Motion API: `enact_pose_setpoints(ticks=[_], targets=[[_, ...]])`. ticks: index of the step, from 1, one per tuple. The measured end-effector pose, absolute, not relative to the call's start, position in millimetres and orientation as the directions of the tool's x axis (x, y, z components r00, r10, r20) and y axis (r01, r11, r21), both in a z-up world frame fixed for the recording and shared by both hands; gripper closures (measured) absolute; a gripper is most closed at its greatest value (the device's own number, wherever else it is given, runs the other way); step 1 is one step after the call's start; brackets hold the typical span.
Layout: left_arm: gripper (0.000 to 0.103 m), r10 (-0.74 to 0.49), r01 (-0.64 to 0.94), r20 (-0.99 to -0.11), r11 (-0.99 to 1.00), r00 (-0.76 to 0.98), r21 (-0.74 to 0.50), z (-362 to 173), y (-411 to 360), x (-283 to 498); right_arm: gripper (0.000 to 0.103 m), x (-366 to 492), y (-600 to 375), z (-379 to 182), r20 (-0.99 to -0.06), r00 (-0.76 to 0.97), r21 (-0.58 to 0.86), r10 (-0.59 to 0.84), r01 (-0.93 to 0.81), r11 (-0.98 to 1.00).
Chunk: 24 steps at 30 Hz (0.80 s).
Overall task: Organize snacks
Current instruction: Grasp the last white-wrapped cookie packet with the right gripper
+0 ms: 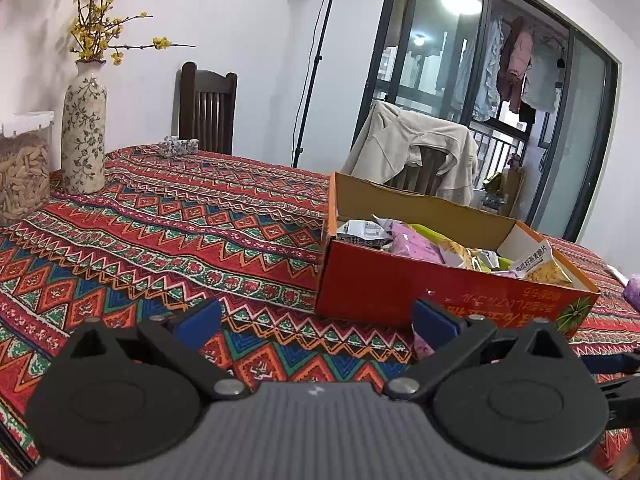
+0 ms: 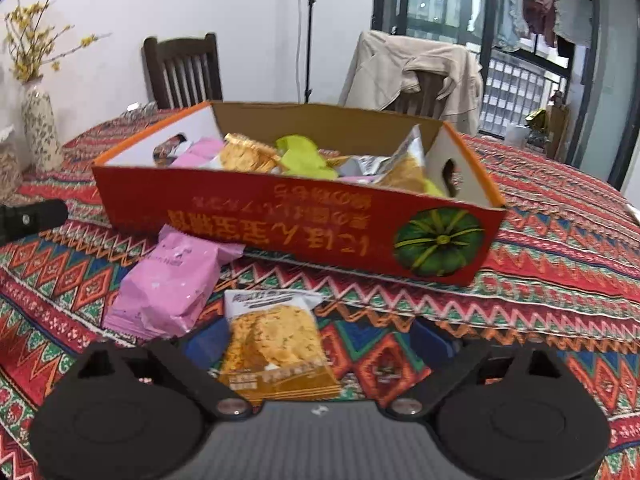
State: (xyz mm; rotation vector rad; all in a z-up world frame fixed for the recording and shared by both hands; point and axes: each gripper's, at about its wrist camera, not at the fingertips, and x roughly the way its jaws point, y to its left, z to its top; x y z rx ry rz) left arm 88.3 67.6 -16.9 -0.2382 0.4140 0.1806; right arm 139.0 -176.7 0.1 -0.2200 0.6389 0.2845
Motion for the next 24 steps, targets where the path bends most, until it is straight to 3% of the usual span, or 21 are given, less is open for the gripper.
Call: enact_pose_setpoints(ticks=[4, 9, 11, 13, 16, 24], targets=[[0.0, 0.107, -0.208, -0.421, 0.957, 0.901, -0.201, -17.6, 67.9, 88.6, 0.022, 142.9, -172.3, -3.7, -0.617, 0.756, -0.101, 0.218, -0.35, 0.931], [0.0, 0.091, -0.2, -0.429, 0.956, 0.899, -0.215, -18.5, 69.8, 89.4, 0.026, 141.7, -174.4, -4.4, -0.611, 0.752, -0.089, 0.247, -0.376, 0.922], [0.0, 0.09, -0.2, -0.426, 0.955, 0.9, -0.22, -18.6, 70.2, 88.8, 0.034, 140.1, -175.0, -3.8, -0.608, 0.746, -0.077, 0.272, -0.396, 0.915], [0.0, 0.088, -0.197, -0.422, 0.955, 0.902, -0.222, -18.4, 70.2, 87.9, 0.053, 137.6, -173.2, -3.4, -0.599, 0.748, -0.078, 0.286, -0.41, 0.909], [0.0, 0.089, -0.197, -0.42, 0.955, 0.903, -0.22, -18.5, 69.7, 87.6, 0.063, 131.4, -169.0, -2.8, -0.588, 0.75, -0.091, 0.302, -0.433, 0.897], [0.0, 0.1, -0.212, -0.43, 0.952, 0.897, -0.219, -19.6, 69.9, 88.9, 0.063, 122.7, -179.3, 4.2, -0.531, 0.793, -0.104, 0.298, -0.41, 0.906]])
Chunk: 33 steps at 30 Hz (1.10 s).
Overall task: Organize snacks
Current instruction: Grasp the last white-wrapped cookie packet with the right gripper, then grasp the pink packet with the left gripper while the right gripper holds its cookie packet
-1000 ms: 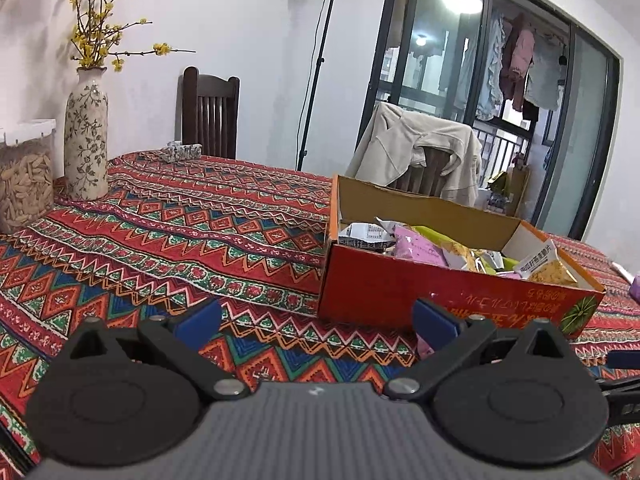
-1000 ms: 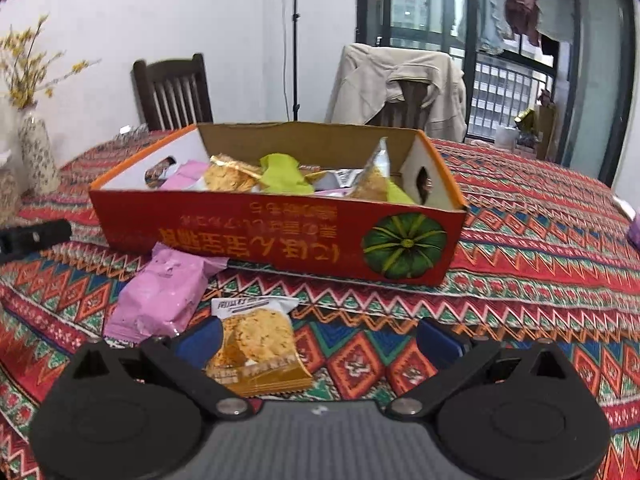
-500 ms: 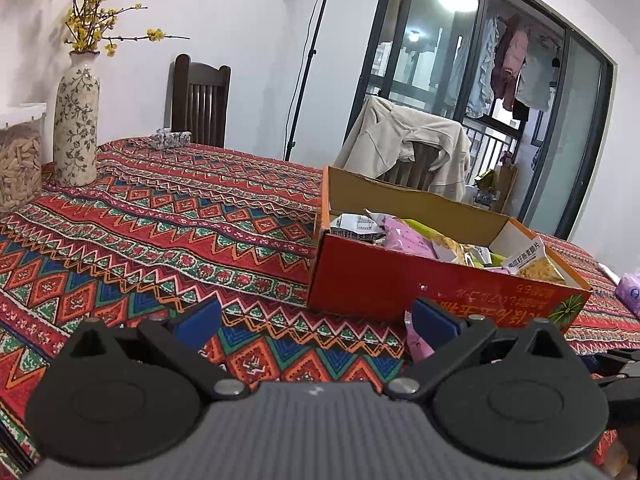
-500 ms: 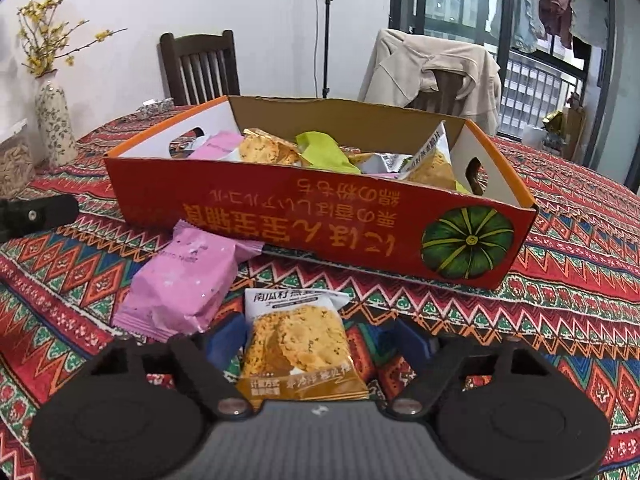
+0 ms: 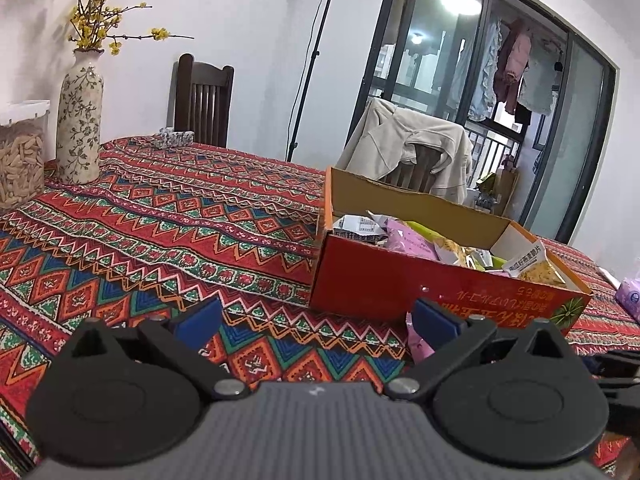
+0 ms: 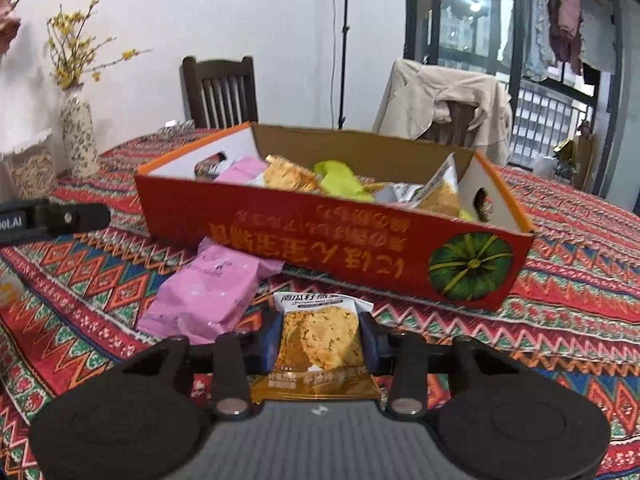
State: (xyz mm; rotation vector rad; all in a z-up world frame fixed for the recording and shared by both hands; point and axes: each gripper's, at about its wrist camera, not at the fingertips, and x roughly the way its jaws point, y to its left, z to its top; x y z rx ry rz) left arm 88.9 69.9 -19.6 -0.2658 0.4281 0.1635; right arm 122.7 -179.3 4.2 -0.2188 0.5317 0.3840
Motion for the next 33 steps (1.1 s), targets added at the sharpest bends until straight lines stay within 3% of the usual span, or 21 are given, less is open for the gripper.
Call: enact_pose_setpoints(ticks=[10, 24, 29, 33], targets=[[0.0, 0.132, -0.239, -0.442, 0.951, 0.887, -0.197, -21.0, 68.8, 91.6, 0.063, 128.4, -215.0, 11.4, -0.493, 0.834, -0.121, 0.248, -0.348, 0.93], [0.0, 0.122, -0.179, -0.454, 0.98, 0.882, -0.085, -4.5, 32.7, 100.1, 0.063, 137.0, -242.4, 6.9, -0.473, 0.849, -0.013, 0.236, -0.274, 0.962], [0.0, 0.058, -0.107, -0.495, 0.992, 0.867, -0.072, -1.3, 5.1, 116.9, 0.063, 135.1, -245.1, 7.1, -0.459, 0.857, -0.005, 0.234, -0.265, 0.964], [0.0, 0.032, -0.079, -0.577, 0.995, 0.816, -0.057, -9.6, -17.1, 136.5, 0.063, 133.2, -245.3, 7.7, -0.447, 0.864, -0.007, 0.231, -0.262, 0.965]])
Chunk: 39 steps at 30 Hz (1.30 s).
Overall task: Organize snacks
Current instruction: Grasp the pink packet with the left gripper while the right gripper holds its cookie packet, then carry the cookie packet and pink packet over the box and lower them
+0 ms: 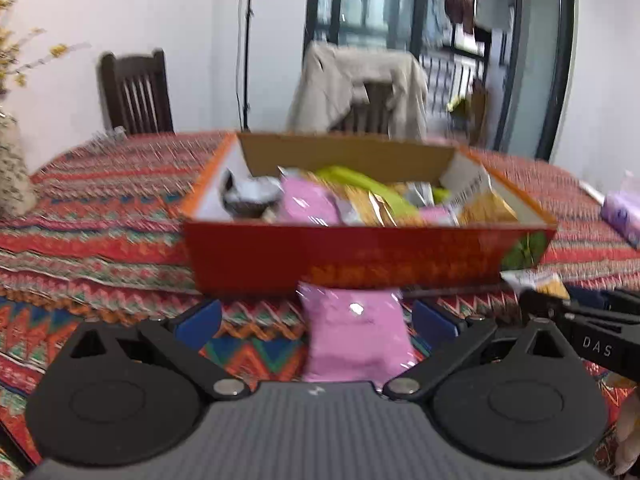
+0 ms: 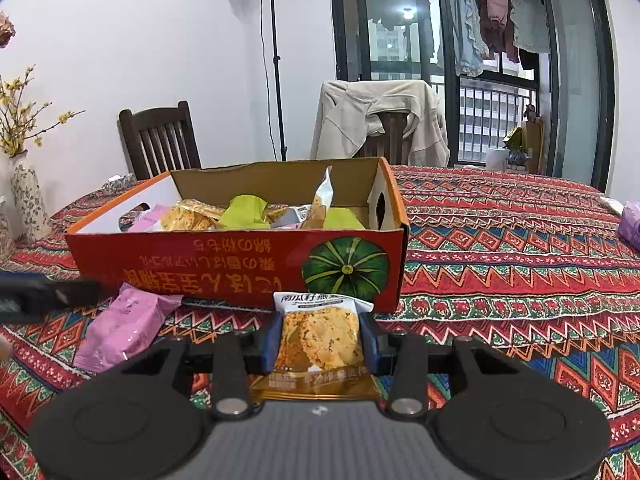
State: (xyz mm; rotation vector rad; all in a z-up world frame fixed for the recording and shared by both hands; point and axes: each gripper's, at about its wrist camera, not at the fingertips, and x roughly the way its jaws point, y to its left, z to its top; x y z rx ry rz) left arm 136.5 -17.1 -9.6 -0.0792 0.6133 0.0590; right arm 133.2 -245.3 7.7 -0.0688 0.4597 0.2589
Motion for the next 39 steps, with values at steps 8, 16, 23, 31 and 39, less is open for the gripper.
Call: enact_pose_setpoints(ticks=[8, 16, 23, 31, 39], targets=[[0.0, 0.091, -0.138, -0.654, 0.99, 0.751, -0.021, -34.6, -36.1, 158.7, 0.063, 132.3, -245.9, 8.3, -0.443, 0.866, -0.007, 0.232, -0.262, 0.965], [0.005, 0.101, -0.167, -0.647, 0.985, 0.755, -0.041, -42.5, -31.0, 158.5, 0.063, 130.9, -242.9, 9.0, -0.44, 0.866, -0.018, 0.237, -0.272, 0.962], [0.031, 0.097, -0.146, -0.62, 0.989, 0.778, -0.029, -41.0, -37.3, 152.4, 0.063, 131.9, -242.7, 8.5, -0.441, 0.866, -0.02, 0.238, -0.274, 0.961], [0.04, 0.051, -0.108, -0.607, 0.992, 0.793, -0.058, -37.6, -39.2, 146.9, 0.063, 131.0, -241.3, 8.7, -0.43, 0.87, -0.025, 0.24, -0.278, 0.96], [0.04, 0.05, -0.103, -0.559, 0.993, 0.827, -0.064, -21.2, -37.5, 135.8, 0.063, 119.7, -237.3, 13.6, -0.371, 0.891, -0.054, 0.261, -0.302, 0.952]])
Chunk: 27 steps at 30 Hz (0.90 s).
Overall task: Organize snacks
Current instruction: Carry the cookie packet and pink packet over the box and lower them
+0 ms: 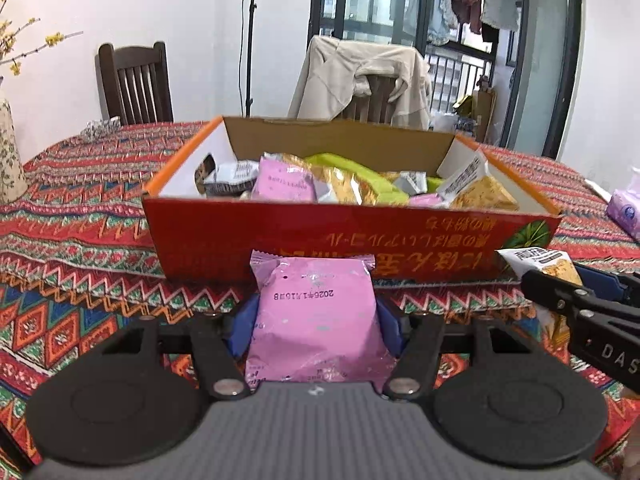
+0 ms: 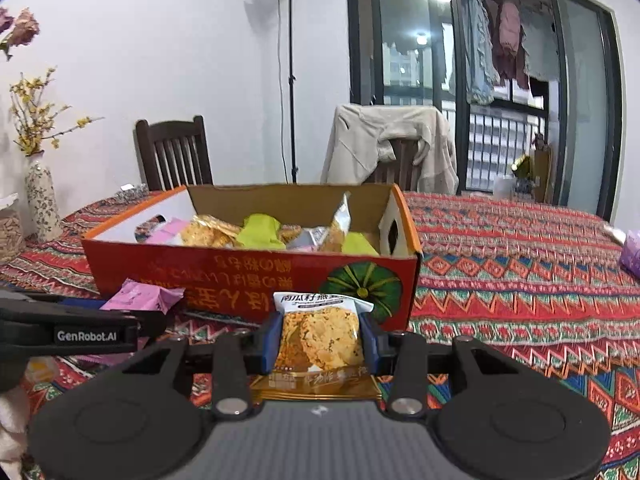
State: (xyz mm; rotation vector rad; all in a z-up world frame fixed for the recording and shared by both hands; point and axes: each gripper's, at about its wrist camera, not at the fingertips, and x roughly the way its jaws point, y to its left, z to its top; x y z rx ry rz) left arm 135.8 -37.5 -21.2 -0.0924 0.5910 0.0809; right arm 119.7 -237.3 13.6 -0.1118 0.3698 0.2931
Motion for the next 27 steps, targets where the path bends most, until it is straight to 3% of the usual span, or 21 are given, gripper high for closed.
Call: enact_pose_setpoints(ticks=[18, 27], targets=[[0.04, 0.055, -0.09, -0.414, 0.994, 0.909, -0.067, 52.0, -22.3, 166.9, 0.063, 149.7, -206.4, 75.4, -0.255, 0.927, -0.123, 0.275, -0.313, 0.942], [0.04, 0.091, -0.133, -0.365, 0.987, 0.927, -0.093, 47.4, -11.4, 211.6, 0.063, 206.6, -187.2, 80.7, -0.254, 0.937, -0.09, 0.239, -0.269, 0.959]])
